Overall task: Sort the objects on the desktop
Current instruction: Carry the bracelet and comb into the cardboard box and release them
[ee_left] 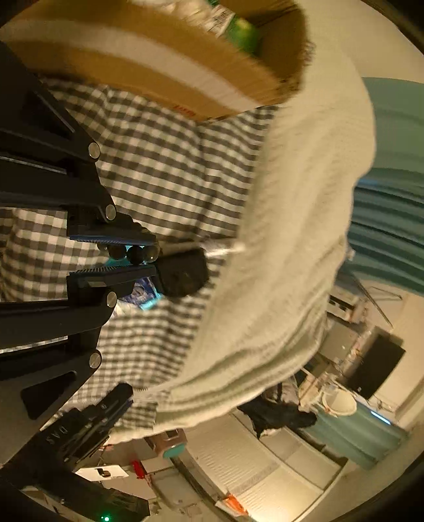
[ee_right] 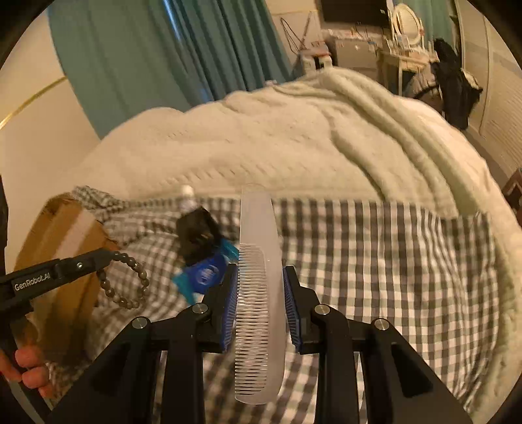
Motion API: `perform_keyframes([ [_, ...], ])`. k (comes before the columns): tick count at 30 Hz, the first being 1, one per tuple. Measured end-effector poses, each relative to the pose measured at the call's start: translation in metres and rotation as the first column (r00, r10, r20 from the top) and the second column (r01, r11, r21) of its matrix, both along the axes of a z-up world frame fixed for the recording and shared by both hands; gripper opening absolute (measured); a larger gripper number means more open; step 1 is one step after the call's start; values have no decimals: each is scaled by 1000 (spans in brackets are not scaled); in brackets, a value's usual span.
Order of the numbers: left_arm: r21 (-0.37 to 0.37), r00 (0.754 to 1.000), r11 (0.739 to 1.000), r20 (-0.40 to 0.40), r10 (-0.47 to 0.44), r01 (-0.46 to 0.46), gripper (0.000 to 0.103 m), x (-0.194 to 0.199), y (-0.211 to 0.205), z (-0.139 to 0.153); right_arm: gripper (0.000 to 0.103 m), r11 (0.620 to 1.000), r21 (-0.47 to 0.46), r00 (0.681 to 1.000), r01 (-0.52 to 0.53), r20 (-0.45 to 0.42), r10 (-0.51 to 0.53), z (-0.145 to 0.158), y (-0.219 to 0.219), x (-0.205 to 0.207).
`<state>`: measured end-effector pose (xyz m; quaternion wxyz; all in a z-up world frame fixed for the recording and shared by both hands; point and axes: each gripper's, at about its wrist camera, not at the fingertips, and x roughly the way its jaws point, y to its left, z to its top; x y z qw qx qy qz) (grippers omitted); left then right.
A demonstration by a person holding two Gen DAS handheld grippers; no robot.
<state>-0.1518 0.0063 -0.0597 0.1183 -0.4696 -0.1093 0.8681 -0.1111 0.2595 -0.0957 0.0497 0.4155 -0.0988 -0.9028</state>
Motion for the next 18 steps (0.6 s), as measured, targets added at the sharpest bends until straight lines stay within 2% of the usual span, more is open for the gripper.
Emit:
perform_keyframes([
  [8, 2, 993, 1000, -117, 25, -25, 11, 6, -42, 94, 26, 989, 20, 982, -144, -123, 145, 85, -74, 24],
  [12, -51, 982, 997, -183, 48, -59, 11, 15, -84, 141, 26, 973, -17, 960, -230, -166, 224, 117, -124, 32],
  [15, -54, 976, 993, -196, 92, -105, 11, 20, -123, 160, 26, 950, -41, 937, -311, -182, 299, 130, -171, 38],
  [18, -58, 971, 987, -199, 134, -148, 11, 25, -159, 162, 26, 921, -43, 910, -387, -178, 374, 133, -219, 43],
])
